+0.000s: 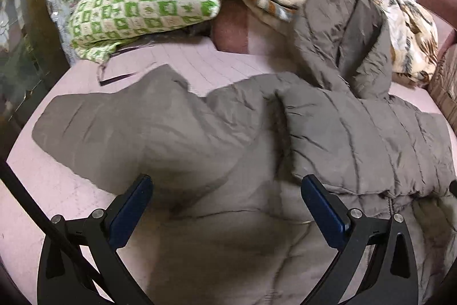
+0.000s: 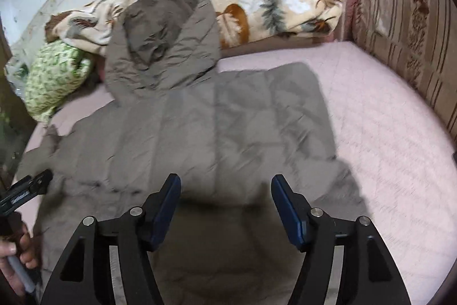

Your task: Fold large clothes

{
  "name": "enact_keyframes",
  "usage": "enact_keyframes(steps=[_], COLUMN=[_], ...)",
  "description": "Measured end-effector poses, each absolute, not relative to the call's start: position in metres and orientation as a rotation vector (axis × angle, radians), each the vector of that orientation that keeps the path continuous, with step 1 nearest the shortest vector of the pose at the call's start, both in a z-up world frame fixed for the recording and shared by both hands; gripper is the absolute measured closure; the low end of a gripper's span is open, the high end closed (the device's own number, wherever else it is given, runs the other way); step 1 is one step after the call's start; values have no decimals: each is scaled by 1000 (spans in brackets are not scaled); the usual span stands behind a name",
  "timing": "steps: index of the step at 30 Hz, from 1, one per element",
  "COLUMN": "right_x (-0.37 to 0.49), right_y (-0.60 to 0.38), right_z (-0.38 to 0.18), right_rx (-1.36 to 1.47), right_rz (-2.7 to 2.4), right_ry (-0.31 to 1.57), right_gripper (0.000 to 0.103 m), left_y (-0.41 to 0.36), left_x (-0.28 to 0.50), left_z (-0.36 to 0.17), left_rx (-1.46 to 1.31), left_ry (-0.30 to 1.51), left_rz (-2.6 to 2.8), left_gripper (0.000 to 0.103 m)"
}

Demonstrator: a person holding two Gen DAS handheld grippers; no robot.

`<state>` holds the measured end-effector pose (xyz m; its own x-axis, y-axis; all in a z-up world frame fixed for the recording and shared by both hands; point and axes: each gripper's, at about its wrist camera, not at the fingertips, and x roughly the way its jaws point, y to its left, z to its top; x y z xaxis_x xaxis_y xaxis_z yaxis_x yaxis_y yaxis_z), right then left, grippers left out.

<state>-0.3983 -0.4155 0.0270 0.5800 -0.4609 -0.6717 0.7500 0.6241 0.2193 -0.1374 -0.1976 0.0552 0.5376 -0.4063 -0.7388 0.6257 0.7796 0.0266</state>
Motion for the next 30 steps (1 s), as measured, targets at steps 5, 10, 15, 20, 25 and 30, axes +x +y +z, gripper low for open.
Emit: enact_keyframes(steps=[5, 10, 15, 20, 25, 30], right_x=[-372, -360, -360, -370, -370, -364], right_y=[-403, -389, -385, -393, -393, -386], right_z=[26, 19, 20, 19, 25, 29], right_rx=[500, 504, 490, 558, 568, 526], right_rz=[-641, -571, -539, -534, -543, -534], right_ry=[604, 632, 639, 627, 602, 605], right_gripper=[33, 33, 31, 27, 27, 27], left_y=[-167, -136, -104, -54, 3, 69], left_x=[-115, -82, -53, -18, 27, 89], left_z=[63, 68, 71, 62, 54, 44], left_rx=[217, 158, 139, 49, -140, -410], left_ry=[797, 797, 787, 859, 934, 998], left_rz=[-578, -470, -380, -348, -296, -234], left_gripper=[0, 0, 0, 0, 1, 28])
